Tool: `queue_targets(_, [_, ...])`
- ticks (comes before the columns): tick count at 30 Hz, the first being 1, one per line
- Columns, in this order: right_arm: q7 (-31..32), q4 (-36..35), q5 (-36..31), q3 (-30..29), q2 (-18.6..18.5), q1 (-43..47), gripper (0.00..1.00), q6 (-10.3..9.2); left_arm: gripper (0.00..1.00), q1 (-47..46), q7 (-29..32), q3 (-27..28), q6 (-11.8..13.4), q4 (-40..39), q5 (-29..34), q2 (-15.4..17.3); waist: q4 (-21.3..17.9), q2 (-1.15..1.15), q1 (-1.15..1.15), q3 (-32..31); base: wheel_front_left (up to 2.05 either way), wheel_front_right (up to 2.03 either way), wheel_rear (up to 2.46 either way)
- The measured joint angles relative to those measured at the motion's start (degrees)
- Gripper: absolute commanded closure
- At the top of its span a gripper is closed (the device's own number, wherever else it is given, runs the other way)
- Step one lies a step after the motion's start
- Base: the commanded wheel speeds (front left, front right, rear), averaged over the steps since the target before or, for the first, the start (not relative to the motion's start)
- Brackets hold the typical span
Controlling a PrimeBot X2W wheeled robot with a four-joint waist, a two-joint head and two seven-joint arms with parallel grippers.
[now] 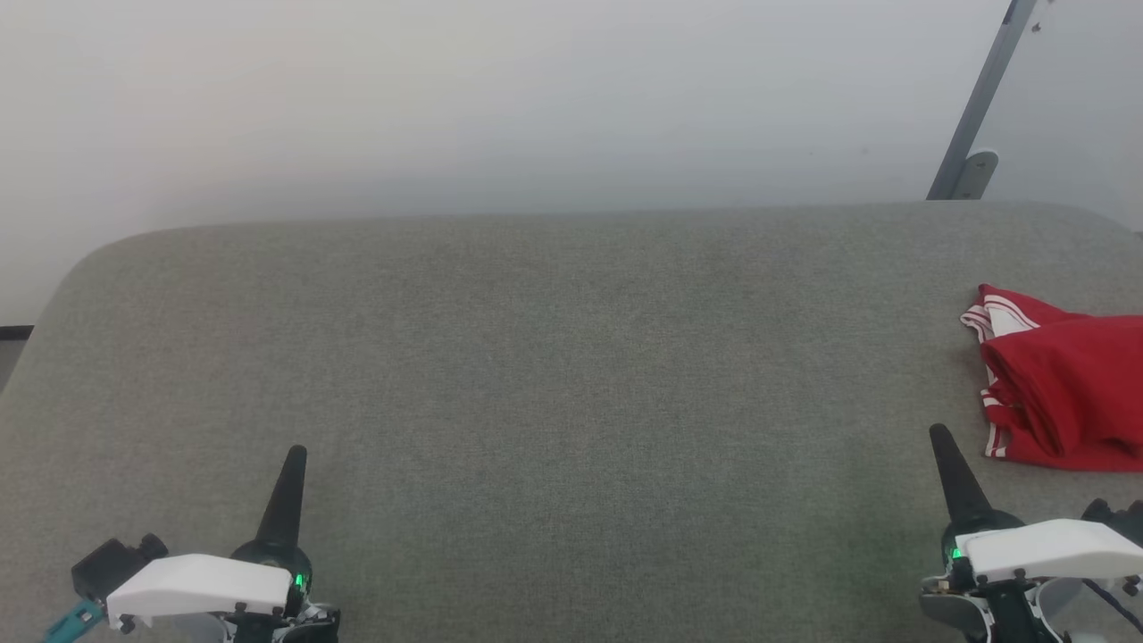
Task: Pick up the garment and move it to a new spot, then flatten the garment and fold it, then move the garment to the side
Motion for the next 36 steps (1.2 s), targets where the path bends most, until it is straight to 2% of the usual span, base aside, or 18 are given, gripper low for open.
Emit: queue_targets(36, [4.27,-0.78,17.40,0.46,0.00,-1.67,1.00,0.00,1.00,-2.59,4.06,0.47,-0.01,-0.32,-14.49,-1.81,-0.67,0.00,0.00,0.83,0.00,0.00,0.00])
